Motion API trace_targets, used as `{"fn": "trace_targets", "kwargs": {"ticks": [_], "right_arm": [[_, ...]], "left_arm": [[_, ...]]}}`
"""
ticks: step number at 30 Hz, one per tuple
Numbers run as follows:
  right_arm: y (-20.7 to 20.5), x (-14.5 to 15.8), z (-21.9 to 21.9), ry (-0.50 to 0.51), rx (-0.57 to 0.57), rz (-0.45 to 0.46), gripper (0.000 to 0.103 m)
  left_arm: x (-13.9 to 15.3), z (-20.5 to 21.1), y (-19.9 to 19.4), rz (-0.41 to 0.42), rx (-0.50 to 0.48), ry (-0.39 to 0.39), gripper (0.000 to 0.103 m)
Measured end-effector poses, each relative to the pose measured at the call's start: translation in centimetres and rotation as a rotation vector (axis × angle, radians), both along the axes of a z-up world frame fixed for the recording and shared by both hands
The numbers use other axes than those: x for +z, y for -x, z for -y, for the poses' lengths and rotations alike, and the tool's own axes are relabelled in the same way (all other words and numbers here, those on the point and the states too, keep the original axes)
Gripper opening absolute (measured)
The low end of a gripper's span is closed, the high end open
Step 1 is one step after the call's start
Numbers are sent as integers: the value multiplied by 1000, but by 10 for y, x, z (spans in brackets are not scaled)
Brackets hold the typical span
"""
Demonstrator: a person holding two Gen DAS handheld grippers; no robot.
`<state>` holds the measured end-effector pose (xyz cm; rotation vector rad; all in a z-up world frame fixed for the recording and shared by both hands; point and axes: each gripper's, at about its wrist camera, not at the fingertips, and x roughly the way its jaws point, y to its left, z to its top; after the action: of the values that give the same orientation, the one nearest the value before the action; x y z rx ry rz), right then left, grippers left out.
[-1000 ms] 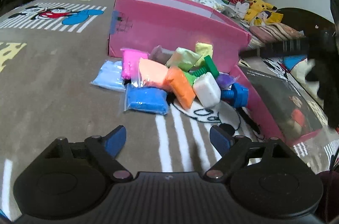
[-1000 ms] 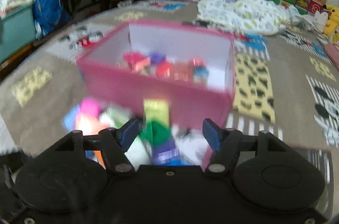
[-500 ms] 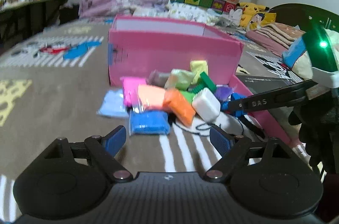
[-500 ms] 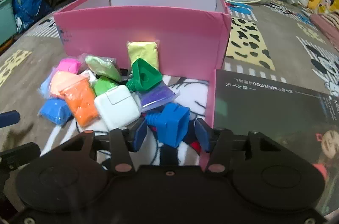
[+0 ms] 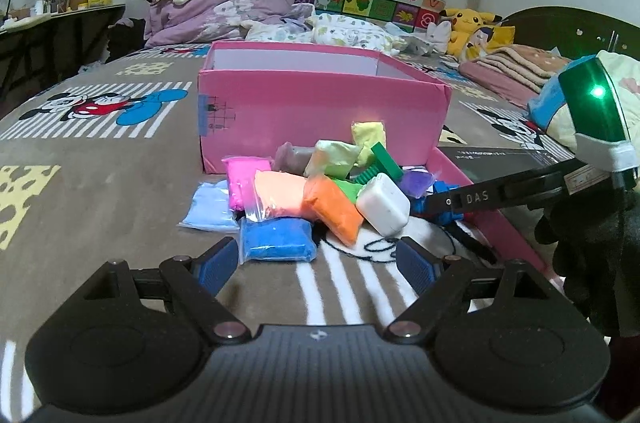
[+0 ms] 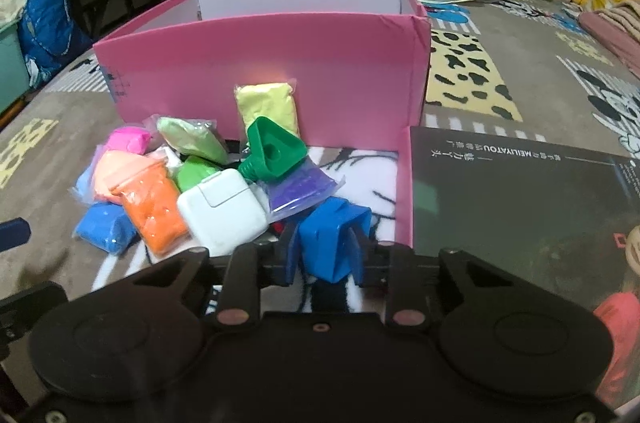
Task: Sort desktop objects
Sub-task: 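Lift the blue toy and lower it into the pink box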
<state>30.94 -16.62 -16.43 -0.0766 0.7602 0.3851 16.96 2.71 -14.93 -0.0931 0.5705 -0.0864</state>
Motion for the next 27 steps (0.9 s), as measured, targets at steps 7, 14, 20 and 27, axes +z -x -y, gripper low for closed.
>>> {"fn": "trace_targets", "kwargs": {"ticks": [7, 14, 20, 27], "right_arm": [[4, 9, 7, -46, 11, -21, 25], [13, 27, 9, -66, 50, -10, 25], [18, 49, 8, -75, 82, 24, 25], [16, 75, 4, -96, 112, 66, 25]], "left_arm": [[1, -1, 2, 3, -3, 5, 86], [4, -2, 3, 13, -2, 4, 86], [5, -1, 4, 18, -4, -6, 86], [6, -2, 4, 19, -3, -7, 86]]}}
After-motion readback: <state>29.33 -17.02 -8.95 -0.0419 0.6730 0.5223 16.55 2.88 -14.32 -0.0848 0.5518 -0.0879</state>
